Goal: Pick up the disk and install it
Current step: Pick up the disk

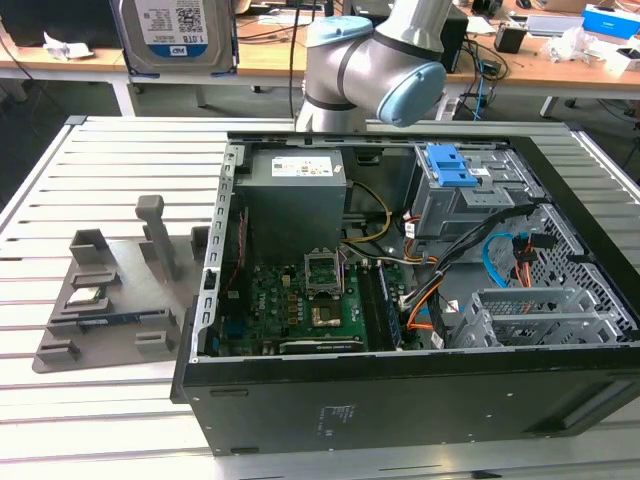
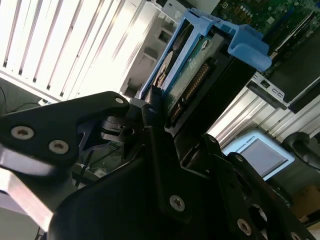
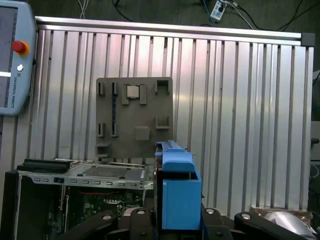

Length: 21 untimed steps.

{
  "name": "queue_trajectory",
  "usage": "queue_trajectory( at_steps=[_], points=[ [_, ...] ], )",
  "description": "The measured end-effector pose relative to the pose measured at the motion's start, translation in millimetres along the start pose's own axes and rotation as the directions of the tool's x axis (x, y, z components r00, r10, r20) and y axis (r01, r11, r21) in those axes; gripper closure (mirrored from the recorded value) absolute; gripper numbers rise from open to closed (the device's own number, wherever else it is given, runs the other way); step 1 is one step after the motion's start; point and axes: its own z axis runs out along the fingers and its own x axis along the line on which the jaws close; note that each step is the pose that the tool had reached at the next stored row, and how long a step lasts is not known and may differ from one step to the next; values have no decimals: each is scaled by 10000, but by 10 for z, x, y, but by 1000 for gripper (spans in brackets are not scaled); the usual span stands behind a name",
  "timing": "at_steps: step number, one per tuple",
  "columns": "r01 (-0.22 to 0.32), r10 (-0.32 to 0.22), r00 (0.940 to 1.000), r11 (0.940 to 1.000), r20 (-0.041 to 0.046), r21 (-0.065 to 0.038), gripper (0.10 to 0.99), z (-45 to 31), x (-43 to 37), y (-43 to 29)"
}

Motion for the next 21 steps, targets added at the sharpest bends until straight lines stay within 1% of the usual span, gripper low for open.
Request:
queue_trajectory(
  at_steps=[1, 2, 3, 4, 10, 11, 12, 13, 15, 17, 18, 21],
  points=[
    [2, -2, 10000, 10000, -1, -1, 725, -3, 5, -74],
    [0, 0, 10000, 10000, -2, -2, 725, -5, 7, -118],
    [0, 0, 10000, 10000, -3, -3, 725, -8, 11, -179],
    [1, -1, 10000, 10000, -4, -6, 725, -12, 16, -256],
    [2, -2, 10000, 10000, -6, -12, 725, -26, 34, -554],
    [0, 0, 10000, 10000, -6, -14, 725, -29, 38, -615],
    [0, 0, 10000, 10000, -6, -15, 725, -31, 40, -660],
    [0, 0, 10000, 10000, -7, -17, 725, -35, 46, -740],
    [2, -2, 10000, 10000, -7, -19, 725, -40, 52, -840],
    [0, 0, 10000, 10000, -6, -24, 725, -49, 64, -1042],
    [1, -1, 10000, 10000, -6, -27, 725, -53, 69, -1117],
    [0, 0, 10000, 10000, -5, -31, 725, -60, 78, -1270]
  ],
)
